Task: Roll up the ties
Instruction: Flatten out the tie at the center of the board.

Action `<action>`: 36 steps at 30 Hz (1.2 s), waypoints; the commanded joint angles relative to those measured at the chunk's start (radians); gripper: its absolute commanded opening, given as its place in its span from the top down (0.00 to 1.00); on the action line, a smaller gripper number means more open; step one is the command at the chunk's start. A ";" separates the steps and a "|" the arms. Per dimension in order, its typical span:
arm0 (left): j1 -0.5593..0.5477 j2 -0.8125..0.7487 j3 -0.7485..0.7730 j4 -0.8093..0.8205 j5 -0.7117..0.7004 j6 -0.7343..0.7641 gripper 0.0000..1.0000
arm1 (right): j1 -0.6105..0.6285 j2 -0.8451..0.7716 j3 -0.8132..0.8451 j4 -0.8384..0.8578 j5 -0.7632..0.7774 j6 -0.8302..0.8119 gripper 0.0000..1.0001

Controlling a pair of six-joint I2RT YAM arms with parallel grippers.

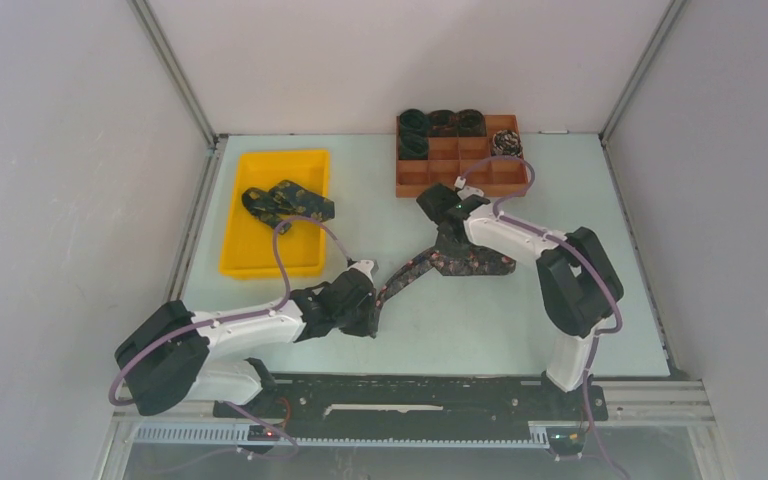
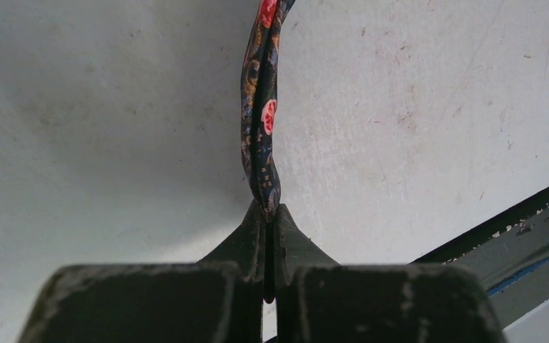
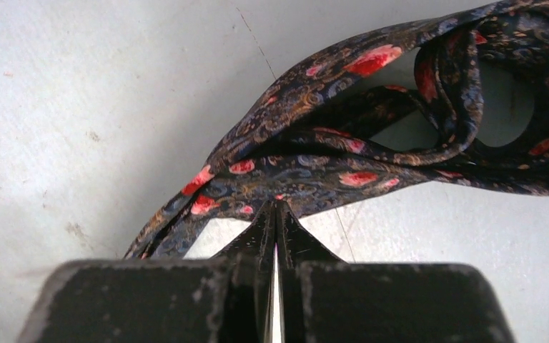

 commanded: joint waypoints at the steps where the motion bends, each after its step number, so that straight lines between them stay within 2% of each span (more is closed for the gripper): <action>1: 0.005 -0.016 0.001 0.022 0.013 0.016 1.00 | -0.005 -0.101 -0.001 -0.047 0.013 -0.054 1.00; 14: 0.006 -0.012 0.003 0.022 0.012 0.011 1.00 | -0.088 -0.319 -0.213 -0.046 -0.013 -0.129 1.00; 19: 0.005 -0.008 0.006 0.019 0.011 0.010 1.00 | -0.088 -0.360 -0.235 0.003 -0.071 -0.151 1.00; 21: 0.006 -0.007 0.007 0.019 0.011 0.008 1.00 | -0.067 -0.362 -0.231 0.043 -0.112 -0.154 0.88; 26: 0.005 -0.010 0.006 0.019 0.010 0.007 1.00 | -0.026 -0.256 -0.147 0.069 -0.126 -0.134 0.36; 30: 0.005 -0.011 0.003 0.021 0.012 0.008 1.00 | -0.018 -0.121 -0.015 0.013 -0.096 -0.126 0.11; 32: 0.005 -0.011 0.003 0.022 0.013 0.009 1.00 | -0.023 -0.074 0.021 0.008 -0.084 -0.124 0.07; 36: 0.007 -0.011 0.001 0.024 0.014 0.009 1.00 | -0.036 0.008 0.064 0.001 -0.090 -0.133 0.09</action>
